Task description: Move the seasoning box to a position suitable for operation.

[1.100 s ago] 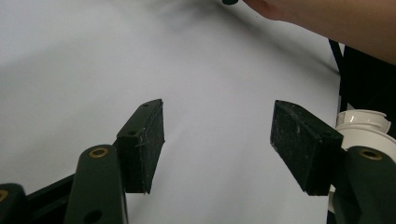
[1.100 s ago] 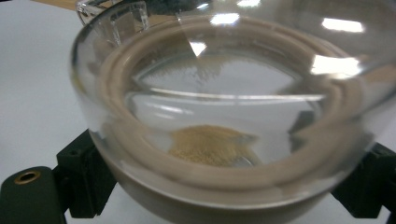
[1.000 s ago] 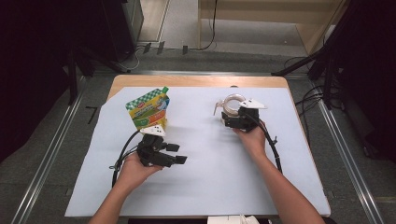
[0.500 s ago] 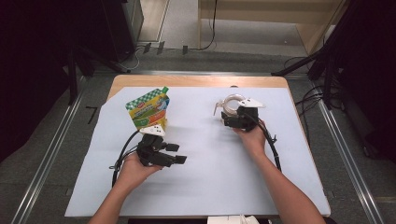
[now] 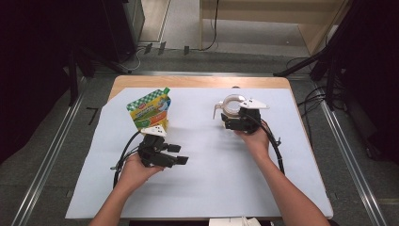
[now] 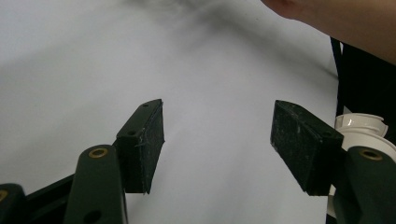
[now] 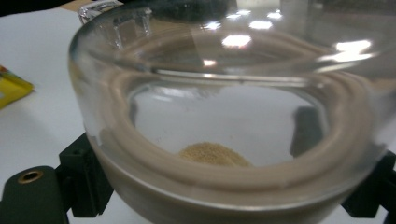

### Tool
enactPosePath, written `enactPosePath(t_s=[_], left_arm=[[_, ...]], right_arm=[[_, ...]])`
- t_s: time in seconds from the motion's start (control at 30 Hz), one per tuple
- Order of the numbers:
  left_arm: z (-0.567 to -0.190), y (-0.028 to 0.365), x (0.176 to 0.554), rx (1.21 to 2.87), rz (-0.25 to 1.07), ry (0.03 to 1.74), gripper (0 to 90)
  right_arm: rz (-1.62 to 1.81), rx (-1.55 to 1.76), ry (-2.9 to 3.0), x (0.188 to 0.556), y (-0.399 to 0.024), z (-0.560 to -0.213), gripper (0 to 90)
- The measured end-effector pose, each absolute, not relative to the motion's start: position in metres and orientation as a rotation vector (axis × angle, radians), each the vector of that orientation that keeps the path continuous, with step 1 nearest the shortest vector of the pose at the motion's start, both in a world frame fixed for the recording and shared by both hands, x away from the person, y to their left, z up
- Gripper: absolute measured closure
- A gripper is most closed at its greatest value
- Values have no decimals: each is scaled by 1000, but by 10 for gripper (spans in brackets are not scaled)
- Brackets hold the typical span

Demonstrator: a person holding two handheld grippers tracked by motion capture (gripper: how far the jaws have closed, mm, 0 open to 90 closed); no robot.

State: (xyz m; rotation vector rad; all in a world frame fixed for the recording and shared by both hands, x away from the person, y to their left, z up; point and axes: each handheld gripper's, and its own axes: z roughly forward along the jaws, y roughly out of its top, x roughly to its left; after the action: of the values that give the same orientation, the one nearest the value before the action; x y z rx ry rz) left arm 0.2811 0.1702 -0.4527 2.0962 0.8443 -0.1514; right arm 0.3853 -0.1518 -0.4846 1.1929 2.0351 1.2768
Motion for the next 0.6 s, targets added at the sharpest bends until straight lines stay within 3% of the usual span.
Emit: enactPosePath(t_s=[0.6], left_arm=[[-450, 179, 284, 2083, -143, 865, 357]], right_arm=[[1344, 1117, 2113, 327, -141, -464, 120]])
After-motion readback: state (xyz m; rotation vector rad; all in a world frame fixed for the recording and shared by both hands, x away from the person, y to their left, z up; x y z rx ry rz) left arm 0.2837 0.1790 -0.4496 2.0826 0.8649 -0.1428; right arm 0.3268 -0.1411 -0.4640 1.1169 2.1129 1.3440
